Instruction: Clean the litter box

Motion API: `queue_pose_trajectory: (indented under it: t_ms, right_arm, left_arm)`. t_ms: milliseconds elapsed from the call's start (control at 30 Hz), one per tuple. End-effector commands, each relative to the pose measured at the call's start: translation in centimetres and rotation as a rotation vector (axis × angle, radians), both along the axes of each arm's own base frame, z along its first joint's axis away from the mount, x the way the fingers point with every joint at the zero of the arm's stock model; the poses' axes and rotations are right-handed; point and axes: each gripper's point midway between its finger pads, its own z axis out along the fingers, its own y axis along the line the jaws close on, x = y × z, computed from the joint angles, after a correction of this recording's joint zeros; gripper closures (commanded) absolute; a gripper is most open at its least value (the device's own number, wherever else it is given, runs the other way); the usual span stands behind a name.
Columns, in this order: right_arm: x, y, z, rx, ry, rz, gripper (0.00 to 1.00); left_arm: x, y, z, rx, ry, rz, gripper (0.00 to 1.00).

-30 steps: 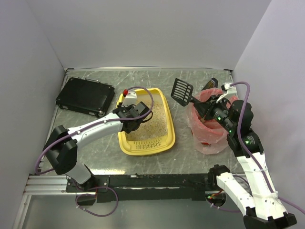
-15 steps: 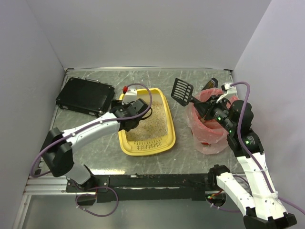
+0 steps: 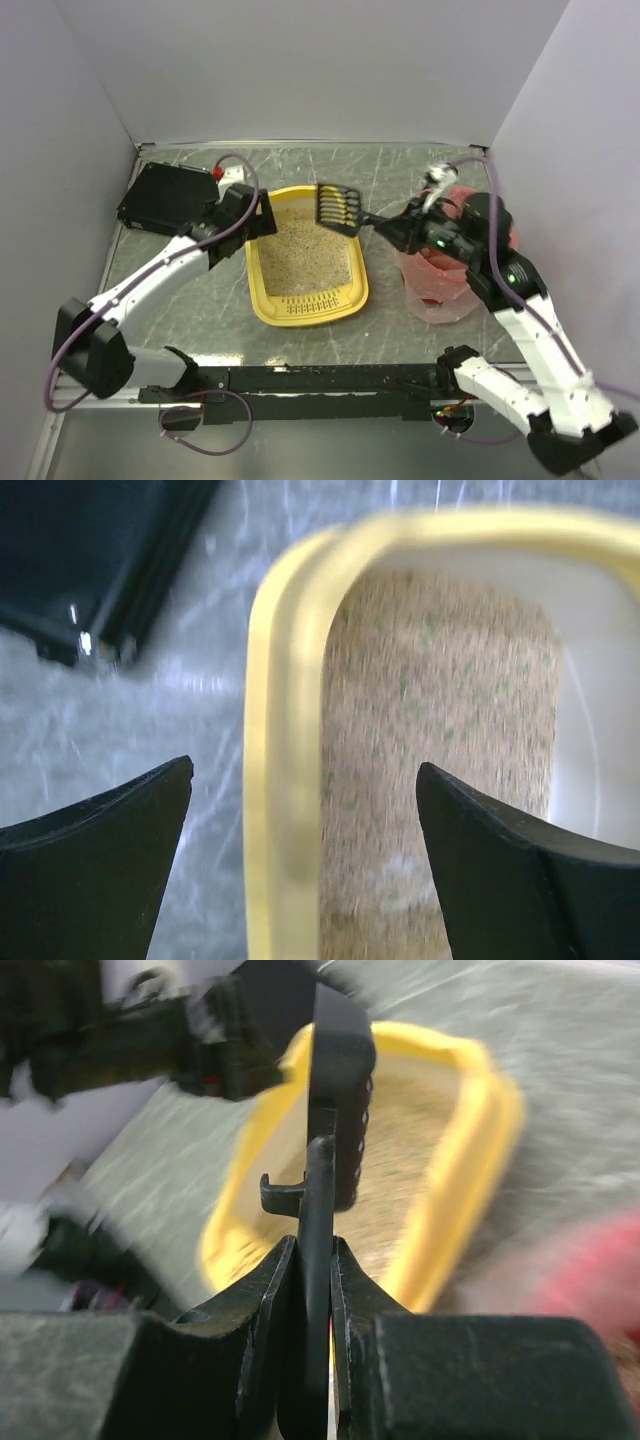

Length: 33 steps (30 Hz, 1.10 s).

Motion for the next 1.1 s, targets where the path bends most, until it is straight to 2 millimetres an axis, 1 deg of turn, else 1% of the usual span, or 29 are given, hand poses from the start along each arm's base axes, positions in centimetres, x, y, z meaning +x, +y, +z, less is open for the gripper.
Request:
queue_pose_trajectory:
  t_ms: [0, 33, 67, 100, 133, 167, 200, 233, 267, 300, 333, 367, 433, 467, 533, 567, 633, 667, 733, 767, 800, 833, 867, 933, 1000, 1033, 1067]
  right_arm:
    - [-0.6, 3.7, 0.0, -0.105, 0.100, 0.120, 1.00]
    - [0.3, 4.5, -1.6, -0.137, 0.174, 0.126, 1.00]
    - [0.0, 4.5, -1.8, -0.169, 0.218, 0.123, 1.00]
    - [-0.4, 5.2, -2.4, -0.206, 0.251, 0.131, 1.00]
    - [0.6, 5.1, -2.9, -0.274, 0.268, 0.090, 1.00]
    - [0.4, 5.2, -3.7, -0.345, 0.268, 0.112, 1.00]
    - [-0.9, 5.4, -5.2, -0.428, 0.308, 0.148, 1.00]
    - [-0.6, 5.8, -6.4, -0.497, 0.322, 0.161, 1.00]
    - [-0.7, 5.9, -7.3, -0.568, 0.307, 0.203, 1.00]
    - [-1.3, 6.0, -8.3, -0.624, 0.331, 0.238, 1.00]
    - [-1.6, 7.1, -9.8, -0.698, 0.323, 0.316, 1.00]
    - [-1.7, 7.6, -10.5, -0.726, 0.312, 0.356, 1.00]
    - [-1.6, 8.6, -11.2, -0.782, 0.263, 0.454, 1.00]
    - [-1.0, 8.7, -11.1, -0.807, 0.215, 0.466, 1.00]
    - [-0.1, 9.3, -10.5, -0.799, 0.143, 0.475, 1.00]
    - [0.2, 9.2, -10.2, -0.812, 0.121, 0.473, 1.00]
    - [1.4, 8.4, -9.7, -0.847, 0.112, 0.402, 1.00]
    - [2.2, 8.0, -9.5, -0.853, 0.117, 0.351, 1.00]
    - [3.0, 7.7, -9.8, -0.880, 0.119, 0.312, 1.00]
    - [2.7, 7.6, -10.1, -0.900, 0.123, 0.351, 1.00]
    - [2.0, 8.1, -10.6, -0.896, 0.133, 0.421, 1.00]
    - [0.5, 9.6, -10.5, -0.833, 0.138, 0.535, 1.00]
    - [0.0, 10.2, -10.3, -0.815, 0.109, 0.607, 1.00]
    - [-1.1, 11.2, -9.5, -0.752, 0.058, 0.698, 1.00]
    - [-1.6, 11.8, -8.8, -0.736, -0.004, 0.778, 1.00]
    - [-2.4, 12.3, -8.7, -0.712, -0.009, 0.836, 1.00]
    - [-2.8, 12.3, -9.6, -0.739, 0.009, 0.889, 1.00]
  left_arm:
    - [-2.9, 1.1, 1.2, -0.201, -0.015, 0.021, 0.03]
    - [-3.4, 1.0, 1.2, -0.245, -0.015, 0.003, 0.03]
    - [-4.2, 1.6, 0.3, -0.255, -0.006, 0.011, 0.03]
    - [-4.7, 2.3, 1.5, -0.289, -0.048, 0.028, 0.03]
    - [-5.1, 2.6, 1.6, -0.295, -0.057, 0.028, 0.03]
    - [-5.7, 2.9, 1.0, -0.294, -0.052, 0.032, 0.03]
    - [-6.2, 3.3, 1.7, -0.312, -0.076, 0.038, 0.03]
    - [-6.4, 3.4, 1.8, -0.319, -0.080, 0.036, 0.03]
    - [-6.6, 3.6, 1.8, -0.321, -0.079, 0.037, 0.03]
    - [-6.7, 3.7, 2.0, -0.323, -0.085, 0.034, 0.03]
    - [-6.7, 3.7, 2.0, -0.318, -0.082, 0.030, 0.03]
    - [-6.8, 3.6, 2.1, -0.320, -0.081, 0.023, 0.03]
    - [-6.6, 3.5, 1.6, -0.316, -0.060, 0.020, 0.03]
    - [-6.6, 3.2, 0.7, -0.312, -0.033, 0.012, 0.03]
    - [-6.4, 3.1, 0.1, -0.320, -0.013, 0.021, 0.03]
    - [-6.3, 2.9, -0.8, -0.324, 0.013, 0.021, 0.03]
    - [-6.2, 2.7, -1.3, -0.348, 0.035, 0.016, 0.03]
    - [-6.3, 2.4, -2.0, -0.354, 0.052, 0.005, 0.03]
    - [-6.0, 1.8, -2.2, -0.389, 0.044, -0.028, 0.03]
    - [-6.0, 1.7, -2.8, -0.399, 0.055, -0.027, 0.03]
    - [-6.2, 1.1, -2.9, -0.418, 0.066, -0.052, 0.03]
    - [-6.2, 0.8, -3.2, -0.428, 0.070, -0.062, 0.03]
    - [-6.2, 0.6, -3.5, -0.432, 0.084, -0.067, 0.03]
    - [-6.2, 0.7, -3.8, -0.430, 0.099, -0.060, 0.03]
    - [-6.3, 0.7, -4.2, -0.428, 0.108, -0.057, 0.03]
    - [-6.3, 0.8, -4.3, -0.428, 0.109, -0.055, 0.03]
    - [-6.3, 0.8, -4.4, -0.427, 0.107, -0.055, 0.03]
